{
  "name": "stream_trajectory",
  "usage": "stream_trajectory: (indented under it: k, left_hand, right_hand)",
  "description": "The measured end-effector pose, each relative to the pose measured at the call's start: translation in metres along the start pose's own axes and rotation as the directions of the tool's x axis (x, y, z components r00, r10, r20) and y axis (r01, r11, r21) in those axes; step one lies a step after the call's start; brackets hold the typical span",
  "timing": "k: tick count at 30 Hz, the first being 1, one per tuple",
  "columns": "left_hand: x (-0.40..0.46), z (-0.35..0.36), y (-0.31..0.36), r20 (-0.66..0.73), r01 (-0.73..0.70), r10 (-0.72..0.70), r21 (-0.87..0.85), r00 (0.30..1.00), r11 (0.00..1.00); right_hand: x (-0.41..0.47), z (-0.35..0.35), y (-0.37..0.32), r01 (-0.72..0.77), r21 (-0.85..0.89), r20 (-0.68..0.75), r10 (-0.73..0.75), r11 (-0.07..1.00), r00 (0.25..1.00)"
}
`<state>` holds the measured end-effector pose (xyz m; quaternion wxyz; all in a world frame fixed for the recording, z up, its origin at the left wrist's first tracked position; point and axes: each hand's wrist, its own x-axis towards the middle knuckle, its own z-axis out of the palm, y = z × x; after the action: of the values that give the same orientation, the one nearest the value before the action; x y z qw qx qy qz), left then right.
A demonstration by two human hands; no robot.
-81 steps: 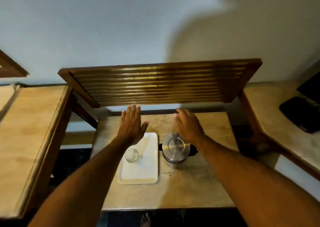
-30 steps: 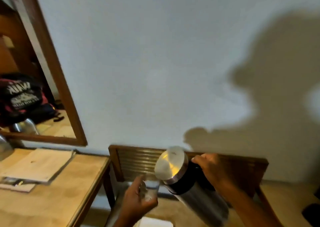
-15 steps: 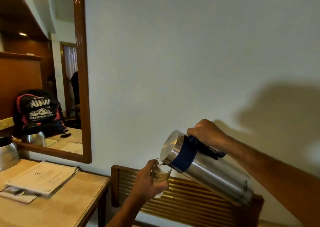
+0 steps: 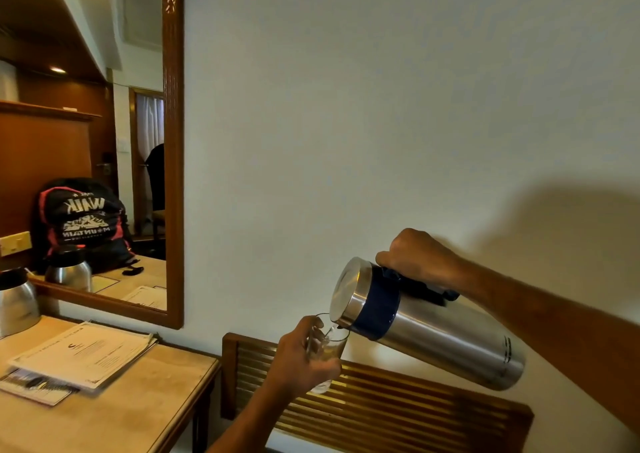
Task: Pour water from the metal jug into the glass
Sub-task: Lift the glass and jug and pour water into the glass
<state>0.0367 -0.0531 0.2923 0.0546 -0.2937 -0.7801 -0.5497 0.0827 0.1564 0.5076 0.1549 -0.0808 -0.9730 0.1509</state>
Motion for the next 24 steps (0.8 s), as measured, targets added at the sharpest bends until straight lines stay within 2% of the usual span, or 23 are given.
stream_trajectory:
  k: [24]
  left_hand:
    - [0.022,-0.004,-0.013,-0.019,-0.042,0.042,0.018,0.999,0.999]
  right_hand:
    - [0.016,-0.010,-0.026,0.077,-0.066,-0.016,-0.079,0.995,0.997]
